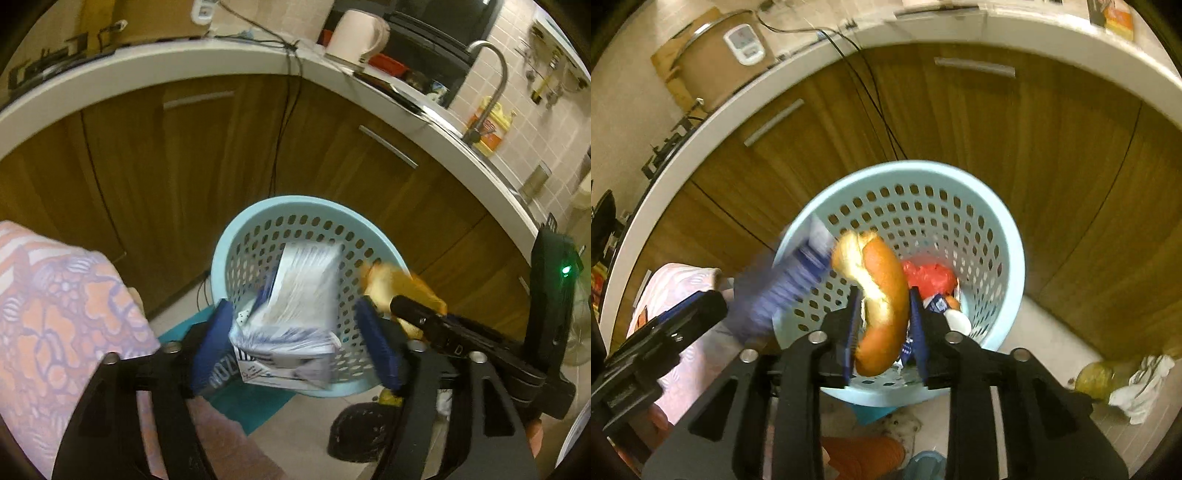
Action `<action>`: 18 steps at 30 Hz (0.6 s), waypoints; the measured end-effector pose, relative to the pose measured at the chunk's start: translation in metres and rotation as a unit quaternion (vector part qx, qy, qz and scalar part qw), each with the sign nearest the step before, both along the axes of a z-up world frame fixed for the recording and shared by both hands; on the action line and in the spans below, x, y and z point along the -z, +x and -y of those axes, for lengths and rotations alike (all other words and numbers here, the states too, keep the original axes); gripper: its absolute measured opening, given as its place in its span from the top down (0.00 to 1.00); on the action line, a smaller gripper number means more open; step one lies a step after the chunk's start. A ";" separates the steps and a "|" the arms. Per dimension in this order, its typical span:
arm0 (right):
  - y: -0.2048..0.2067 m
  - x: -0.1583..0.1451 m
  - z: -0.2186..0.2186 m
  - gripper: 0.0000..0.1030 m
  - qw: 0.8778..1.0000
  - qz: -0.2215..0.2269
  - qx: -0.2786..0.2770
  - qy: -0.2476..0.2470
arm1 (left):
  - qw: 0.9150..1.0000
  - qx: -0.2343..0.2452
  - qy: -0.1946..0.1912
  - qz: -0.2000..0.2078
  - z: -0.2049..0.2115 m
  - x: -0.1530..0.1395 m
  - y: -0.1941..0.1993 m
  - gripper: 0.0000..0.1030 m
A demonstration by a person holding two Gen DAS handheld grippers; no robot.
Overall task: Collect trash
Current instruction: 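Carry the carton and bread roll over the basket and release both, then move both open tools back over the table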
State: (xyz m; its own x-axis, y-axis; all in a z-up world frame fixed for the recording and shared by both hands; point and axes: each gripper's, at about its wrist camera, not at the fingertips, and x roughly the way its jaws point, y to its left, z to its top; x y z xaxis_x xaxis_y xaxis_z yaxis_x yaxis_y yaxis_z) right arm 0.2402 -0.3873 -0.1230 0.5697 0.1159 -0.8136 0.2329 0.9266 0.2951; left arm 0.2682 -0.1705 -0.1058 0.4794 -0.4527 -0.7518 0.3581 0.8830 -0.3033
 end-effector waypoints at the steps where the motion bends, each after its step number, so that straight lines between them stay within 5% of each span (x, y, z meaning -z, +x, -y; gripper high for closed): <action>1: 0.001 0.003 0.003 0.73 1.000 -0.003 0.000 0.002 | 1.000 -0.004 -0.003 -0.005 -0.002 0.003 0.002 0.31; 9: -0.001 0.000 0.002 0.71 1.000 0.002 -0.005 0.004 | 1.000 -0.006 -0.011 0.000 -0.018 -0.001 -0.005 0.31; 14: -0.004 -0.023 -0.026 0.59 0.999 0.032 -0.037 -0.009 | 0.999 -0.013 -0.015 0.028 -0.036 -0.020 -0.018 0.31; 18: -0.009 -0.043 -0.060 0.59 0.995 0.057 -0.075 -0.027 | 0.998 -0.030 -0.028 0.054 -0.064 -0.042 -0.032 0.31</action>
